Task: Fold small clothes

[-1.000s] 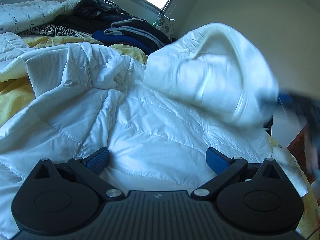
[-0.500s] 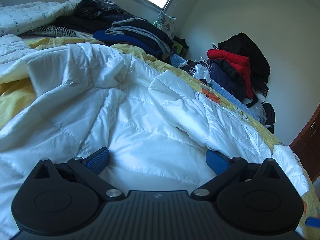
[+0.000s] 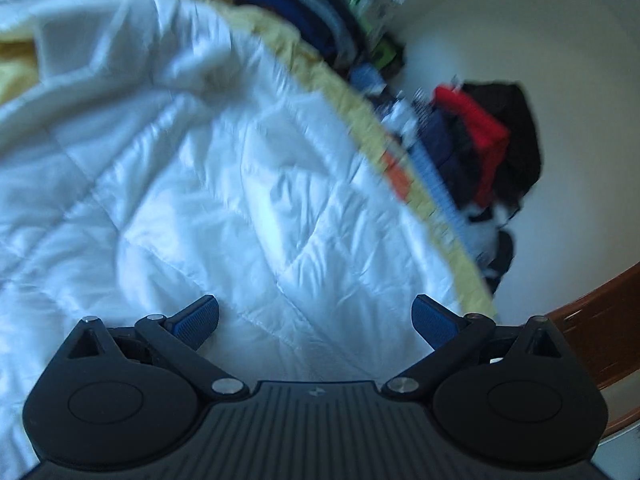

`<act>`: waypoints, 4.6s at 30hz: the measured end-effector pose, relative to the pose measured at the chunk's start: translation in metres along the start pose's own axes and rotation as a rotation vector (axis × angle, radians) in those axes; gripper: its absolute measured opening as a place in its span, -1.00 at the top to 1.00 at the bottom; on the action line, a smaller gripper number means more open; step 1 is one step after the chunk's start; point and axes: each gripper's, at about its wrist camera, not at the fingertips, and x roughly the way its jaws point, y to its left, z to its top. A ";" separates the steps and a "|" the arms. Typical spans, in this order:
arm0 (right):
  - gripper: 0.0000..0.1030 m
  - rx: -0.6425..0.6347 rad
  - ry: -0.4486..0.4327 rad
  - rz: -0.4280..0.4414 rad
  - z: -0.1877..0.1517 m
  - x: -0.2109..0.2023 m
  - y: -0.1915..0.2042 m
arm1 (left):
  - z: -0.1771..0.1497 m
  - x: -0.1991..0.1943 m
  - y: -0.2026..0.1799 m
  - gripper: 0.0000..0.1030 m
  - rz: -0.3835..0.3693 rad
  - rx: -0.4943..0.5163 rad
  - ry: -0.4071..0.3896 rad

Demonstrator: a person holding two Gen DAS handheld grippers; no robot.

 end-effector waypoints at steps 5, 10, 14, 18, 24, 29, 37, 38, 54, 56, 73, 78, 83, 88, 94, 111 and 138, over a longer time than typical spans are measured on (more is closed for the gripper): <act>-0.98 -0.096 0.005 -0.043 -0.019 0.016 0.009 | 0.005 0.015 -0.024 -0.60 0.040 0.101 -0.075; -0.99 -0.102 0.011 -0.042 -0.019 0.020 0.009 | 0.018 0.048 -0.048 0.65 0.113 0.194 0.006; -0.99 -0.074 0.004 -0.016 -0.020 0.020 0.004 | 0.037 0.044 -0.081 0.80 0.041 0.301 -0.090; -0.98 -0.050 -0.004 -0.002 -0.020 0.019 0.000 | 0.049 0.005 -0.106 0.81 -0.190 0.323 -0.198; -0.99 -0.044 -0.005 0.003 -0.019 0.021 -0.002 | 0.016 0.025 -0.071 0.80 -0.064 0.335 0.040; -0.99 -0.040 -0.006 0.006 -0.020 0.021 -0.002 | 0.008 0.039 -0.039 0.46 0.132 0.301 0.136; -0.99 -0.040 -0.007 0.006 -0.020 0.021 -0.002 | 0.001 -0.031 -0.064 -0.68 0.207 0.469 -0.041; -0.99 -0.040 -0.006 0.006 -0.020 0.021 -0.002 | 0.000 -0.037 -0.070 -0.68 0.215 0.533 -0.112; -0.98 -0.039 -0.004 0.008 -0.019 0.022 -0.003 | -0.046 0.086 -0.076 -0.78 0.319 0.843 -0.127; -0.96 -0.029 -0.003 0.017 -0.017 0.021 -0.005 | -0.043 0.087 -0.073 -0.80 0.298 0.820 -0.118; -0.56 0.723 -0.447 -0.285 0.122 -0.016 -0.251 | -0.037 0.082 -0.065 -0.87 0.223 0.768 -0.115; -0.48 0.829 -0.438 -0.286 0.122 0.000 -0.284 | -0.037 0.081 -0.065 -0.87 0.219 0.762 -0.116; -0.43 0.777 -0.421 -0.291 0.134 0.016 -0.293 | -0.035 0.081 -0.064 -0.90 0.210 0.750 -0.114; 0.77 0.799 -0.375 -0.279 0.136 0.029 -0.309 | -0.035 0.081 -0.064 -0.90 0.210 0.750 -0.114; 0.78 0.632 -0.582 -0.257 0.116 0.000 -0.245 | -0.035 0.081 -0.064 -0.91 0.206 0.745 -0.115; 0.78 -0.159 -0.596 -0.147 0.066 0.036 -0.031 | -0.043 0.034 -0.174 -0.93 -0.140 0.522 -0.001; 0.42 -0.601 -0.461 -0.133 0.042 0.057 0.041 | -0.047 0.070 -0.198 0.72 -0.036 0.404 0.153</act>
